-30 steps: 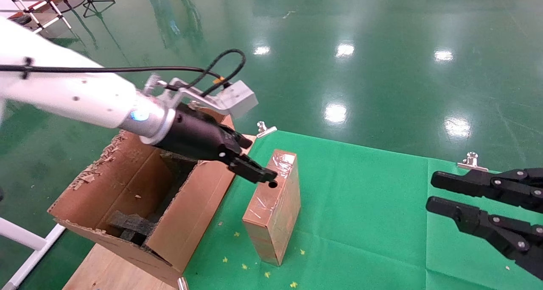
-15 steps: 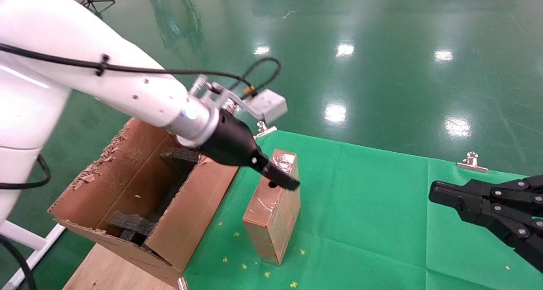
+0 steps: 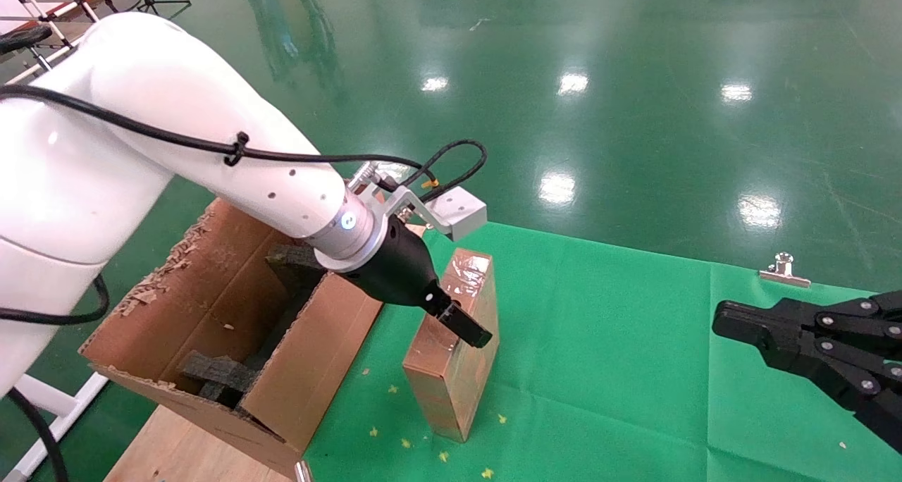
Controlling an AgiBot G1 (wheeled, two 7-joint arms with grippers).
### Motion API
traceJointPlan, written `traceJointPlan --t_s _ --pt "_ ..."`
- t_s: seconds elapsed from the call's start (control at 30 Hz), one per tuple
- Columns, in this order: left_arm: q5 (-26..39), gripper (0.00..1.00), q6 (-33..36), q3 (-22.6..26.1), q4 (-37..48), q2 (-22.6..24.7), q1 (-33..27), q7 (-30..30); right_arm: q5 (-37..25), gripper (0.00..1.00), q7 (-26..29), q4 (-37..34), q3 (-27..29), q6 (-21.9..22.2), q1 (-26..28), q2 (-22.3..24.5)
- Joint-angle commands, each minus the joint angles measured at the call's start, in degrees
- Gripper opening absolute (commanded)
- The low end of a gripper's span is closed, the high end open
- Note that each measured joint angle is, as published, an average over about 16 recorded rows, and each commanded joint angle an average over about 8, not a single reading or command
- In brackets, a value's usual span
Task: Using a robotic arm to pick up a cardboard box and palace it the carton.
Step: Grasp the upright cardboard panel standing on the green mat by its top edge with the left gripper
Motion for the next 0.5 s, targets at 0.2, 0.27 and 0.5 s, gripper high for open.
traceJointPlan --t_s 0.2,0.27,0.5 --pt "0.21 0.23 -0.25 0.35 0.12 0.23 -0.45 0.56 0.01 1.0 0.0 -0.01 0.0 0.01 -0.01 0.0" --pt "0.16 0.02 -0.21 0.31 0.12 0.19 -0.36 0.48 0.01 1.0 0.0 -0.01 0.0 0.01 -0.01 0.0" --pt "-0.01 0.0 -0.11 0.14 0.12 0.05 -0.09 0.26 0.01 1.0 0.0 -0.01 0.0 0.01 -0.01 0.0"
